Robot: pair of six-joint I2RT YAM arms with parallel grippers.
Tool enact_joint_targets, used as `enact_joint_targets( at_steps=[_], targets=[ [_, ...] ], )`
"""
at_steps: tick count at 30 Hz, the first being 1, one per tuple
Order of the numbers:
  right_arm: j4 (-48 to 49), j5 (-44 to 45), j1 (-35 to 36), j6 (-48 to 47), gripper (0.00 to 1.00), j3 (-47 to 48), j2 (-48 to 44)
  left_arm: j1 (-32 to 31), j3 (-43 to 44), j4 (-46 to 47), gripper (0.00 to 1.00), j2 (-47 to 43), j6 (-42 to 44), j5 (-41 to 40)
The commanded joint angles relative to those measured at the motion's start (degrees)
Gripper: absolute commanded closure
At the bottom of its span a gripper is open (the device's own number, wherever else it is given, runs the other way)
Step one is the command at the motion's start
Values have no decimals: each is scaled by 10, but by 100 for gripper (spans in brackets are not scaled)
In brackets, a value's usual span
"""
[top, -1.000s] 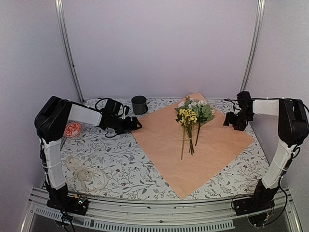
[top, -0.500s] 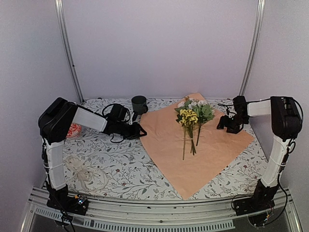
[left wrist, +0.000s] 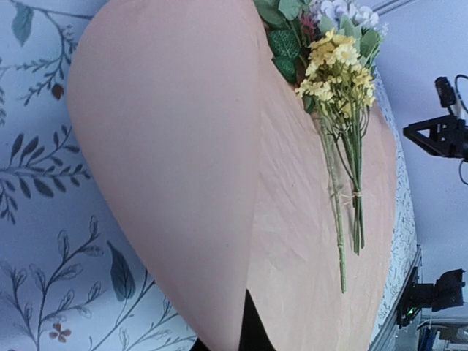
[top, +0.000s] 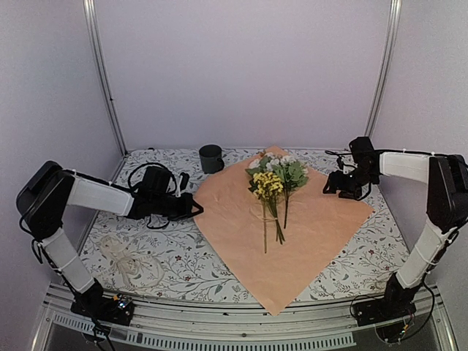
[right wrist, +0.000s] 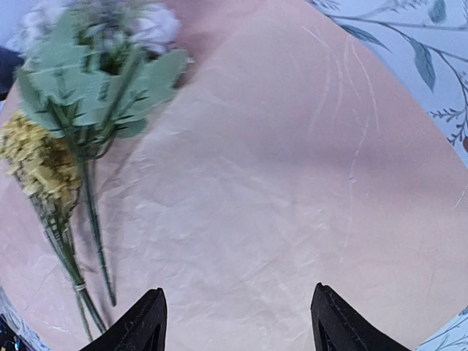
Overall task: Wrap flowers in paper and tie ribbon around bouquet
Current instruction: Adjust the flattened wrapping paper at the center of the board, then pick up the bottom corner of the flattened wrapping paper from the center of the board.
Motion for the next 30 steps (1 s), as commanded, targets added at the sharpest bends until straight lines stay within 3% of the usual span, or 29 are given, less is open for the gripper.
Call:
enact_joint_targets(
  at_steps=[1, 2, 3, 4, 6, 9, 12, 17, 21, 25, 30],
  targets=[
    [-67, 15, 91, 4, 30, -33, -91, -23, -50, 1, 96, -32, -21, -38],
    [-78, 14, 119, 7, 31, -39, -105, -31, -55, -6, 86, -39, -22, -46],
    [-89, 6, 144, 14, 31, -44, -120, -38, -59, -18, 62, -50, -22, -63],
    [-99, -2, 168, 18, 32, -49, -134, -45, -62, -33, 47, -63, -20, -88],
    [-116, -3, 228, 31, 33, -57, -163, -55, -62, -77, 33, -112, -8, -157],
    [-132, 35, 350, 73, 34, -69, -185, -83, -34, -157, 31, -179, 28, -265],
    [-150, 71, 470, 117, 31, -84, -163, -169, -13, -216, 25, -238, 57, -393],
    [-118, 89, 596, 157, 0, -113, -122, -267, -60, -228, 19, -313, -20, -429],
    [-145, 171, 666, 175, 1, -80, -47, -341, -58, -237, 18, -298, -39, -466],
    [-139, 190, 688, 168, 0, -79, 28, -386, -34, -239, 18, -245, -42, -476],
    [-112, 206, 688, 173, 17, -97, 32, -428, -31, -192, 18, -206, -6, -462]
  ],
)
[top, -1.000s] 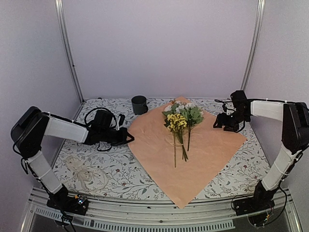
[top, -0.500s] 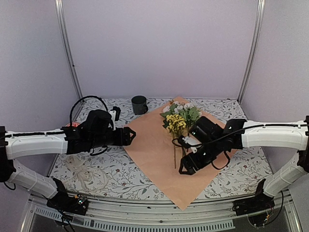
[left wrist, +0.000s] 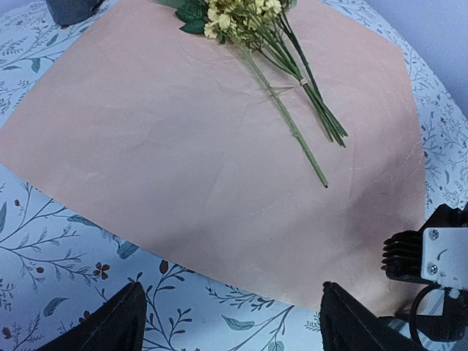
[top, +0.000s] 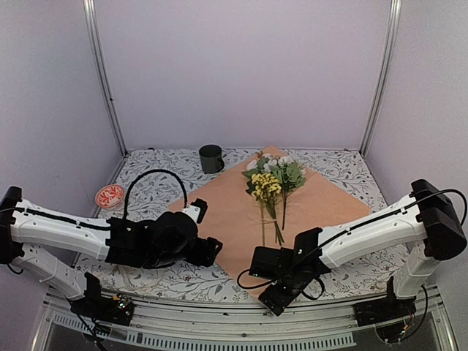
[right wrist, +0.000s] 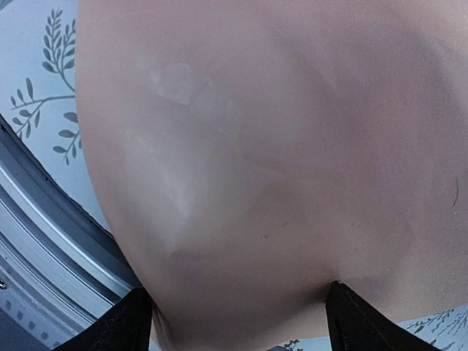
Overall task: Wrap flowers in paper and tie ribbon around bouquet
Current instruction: Pick up the bottom corner of the flattened wrapping paper from the center of the board, then pass from the right arm to the left
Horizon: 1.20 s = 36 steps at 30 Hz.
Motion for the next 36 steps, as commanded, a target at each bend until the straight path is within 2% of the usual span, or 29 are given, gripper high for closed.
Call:
enact_joint_targets(
  at_steps=[1, 5, 8, 12, 14, 16, 19, 21, 24, 28, 33, 36],
  targets=[
    [28, 41, -2, 9, 22, -27, 22, -29, 13, 37, 18, 17, 32, 2],
    [38, 55, -6, 8, 44, -22, 21, -31, -4, 68, 21, 14, 87, 16],
    [45, 45, -15, 1, 60, -19, 10, -43, -36, 127, 27, -13, 142, 25],
    [54, -12, -33, -25, 76, -17, -13, -90, -91, 239, 40, -31, 254, -4],
    [53, -44, -40, -40, 87, -17, -26, -125, -112, 292, 40, -9, 335, -24],
    [48, -84, -48, -58, 90, -16, -38, -158, -122, 334, 39, 29, 417, -37],
    [29, -134, -60, -86, 90, -1, -46, -192, -122, 399, 30, 106, 537, -49],
    [16, -154, -65, -98, 90, 7, -48, -204, -118, 446, 24, 153, 607, -46],
    [-8, -169, -69, -107, 89, 16, -48, -205, -127, 537, 21, 192, 687, -44],
    [-13, -213, -77, -113, 89, 23, -56, -182, -144, 602, 18, 220, 735, -7],
    [-32, -234, -97, -119, 89, 46, -66, -156, -143, 604, 19, 255, 750, 58],
    [-39, -249, -106, -123, 89, 56, -72, -144, -143, 615, 21, 271, 751, 66]
  ],
)
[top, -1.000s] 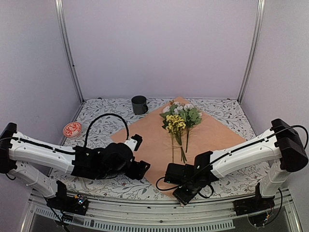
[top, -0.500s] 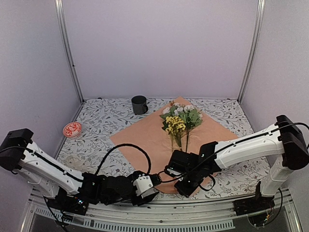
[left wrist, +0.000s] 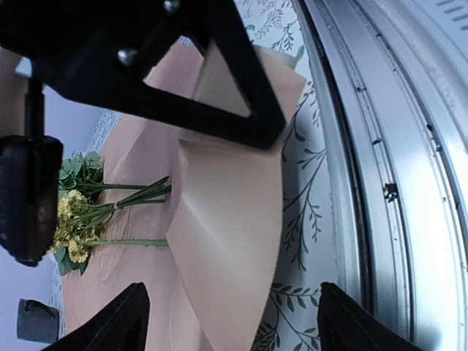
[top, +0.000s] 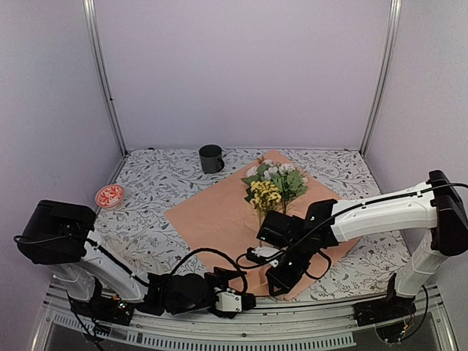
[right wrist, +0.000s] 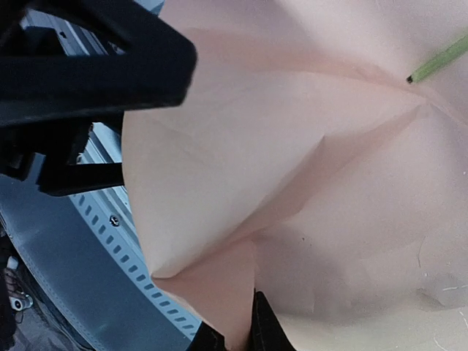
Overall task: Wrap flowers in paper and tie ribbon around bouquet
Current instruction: Pass from the right arm to the left, then fold the bottom corner of the flattened wrapping paper at the center of the board.
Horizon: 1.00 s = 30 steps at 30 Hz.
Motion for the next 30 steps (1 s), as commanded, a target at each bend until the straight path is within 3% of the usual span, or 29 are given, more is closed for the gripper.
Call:
enact_joint_targets(
  at_steps=[1, 8, 10, 11, 16, 18, 22, 26, 30],
  targets=[
    [-21, -42, -15, -15, 89, 26, -22, 25, -2, 48, 23, 25, 32, 45],
    [-32, -72, -31, -48, 84, 28, -21, 41, 27, 29, 68, 24, 11, 78],
    [-26, -86, -42, -54, 82, 25, -32, 43, 26, 20, 90, 17, -9, 86],
    [-21, -97, -49, -56, 74, 23, -40, 44, 27, 16, 100, 15, -15, 88],
    [9, -96, -99, -60, 32, 20, -102, 52, 46, -47, 100, 7, -43, 99],
    [60, -97, -146, -47, 23, 9, -132, 52, 54, -79, 100, -6, -56, 127],
    [161, -96, -238, 5, 21, -54, -137, 52, 83, -152, 100, -21, -76, 159],
    [203, -24, -299, 25, 22, -105, -102, 54, 150, -276, 100, -18, -115, 149],
    [241, -19, -356, 17, 31, -132, -53, 71, 163, -311, 100, -41, -143, 190]
  ],
)
